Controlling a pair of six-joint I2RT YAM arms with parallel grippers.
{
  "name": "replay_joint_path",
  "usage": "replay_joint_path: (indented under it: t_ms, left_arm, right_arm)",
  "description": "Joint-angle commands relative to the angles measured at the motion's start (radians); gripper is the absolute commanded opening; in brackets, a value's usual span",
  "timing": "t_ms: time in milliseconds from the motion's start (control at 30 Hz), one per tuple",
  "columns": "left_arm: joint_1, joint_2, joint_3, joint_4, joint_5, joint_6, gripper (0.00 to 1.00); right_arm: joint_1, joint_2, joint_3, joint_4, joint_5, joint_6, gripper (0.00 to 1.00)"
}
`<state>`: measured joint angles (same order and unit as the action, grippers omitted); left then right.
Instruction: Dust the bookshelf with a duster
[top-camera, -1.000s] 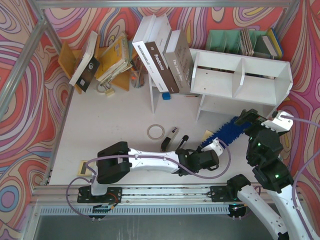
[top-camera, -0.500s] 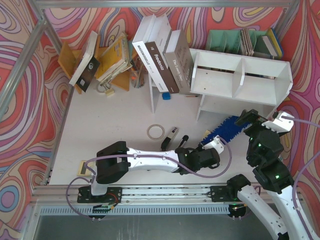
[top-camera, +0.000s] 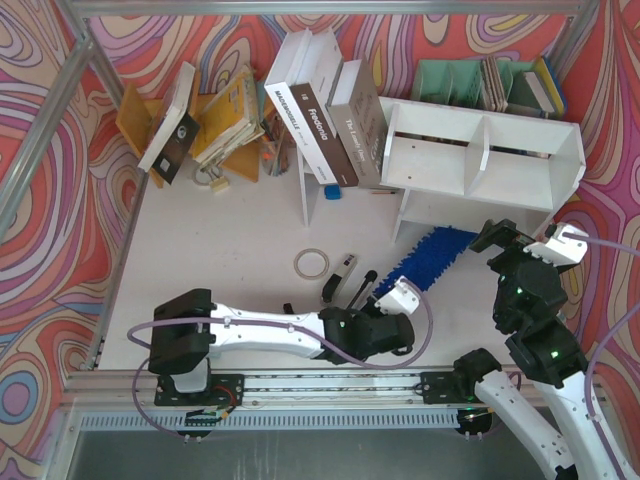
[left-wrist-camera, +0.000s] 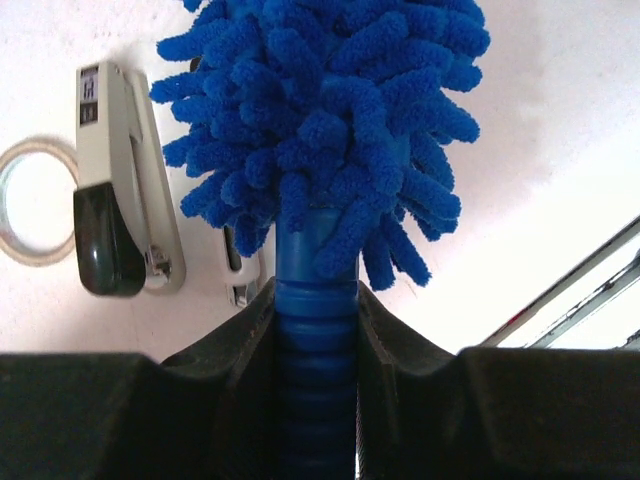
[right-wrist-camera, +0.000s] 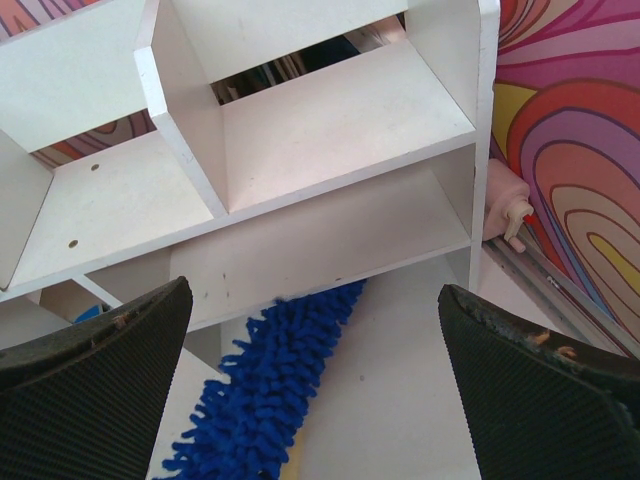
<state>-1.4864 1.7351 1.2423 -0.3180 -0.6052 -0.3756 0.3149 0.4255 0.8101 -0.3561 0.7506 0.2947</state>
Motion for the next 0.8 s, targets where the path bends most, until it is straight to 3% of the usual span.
replay_joint_path:
  t_ms: [0,433,767]
  left_arm:
    - [-0.035,-0.058,-0.022,-0.055,-0.166,-0.158,0.00]
    - [-0.110,-0.165,-0.085,-0.338,-0.235,-0.421,0.00]
    - [-0.135,-0.161,-0.124,-0.439,-0.136,-0.516,0.00]
  right_arm:
    - [-0.001,-0.011,-0.005,0.020,0.006,-0.013,0.99]
    - [0.000,-0.001,-0.006,0.022,0.003,-0.012,0.99]
    - [0.000,0.005,-0.006,0.023,0.001,-0.013,0.99]
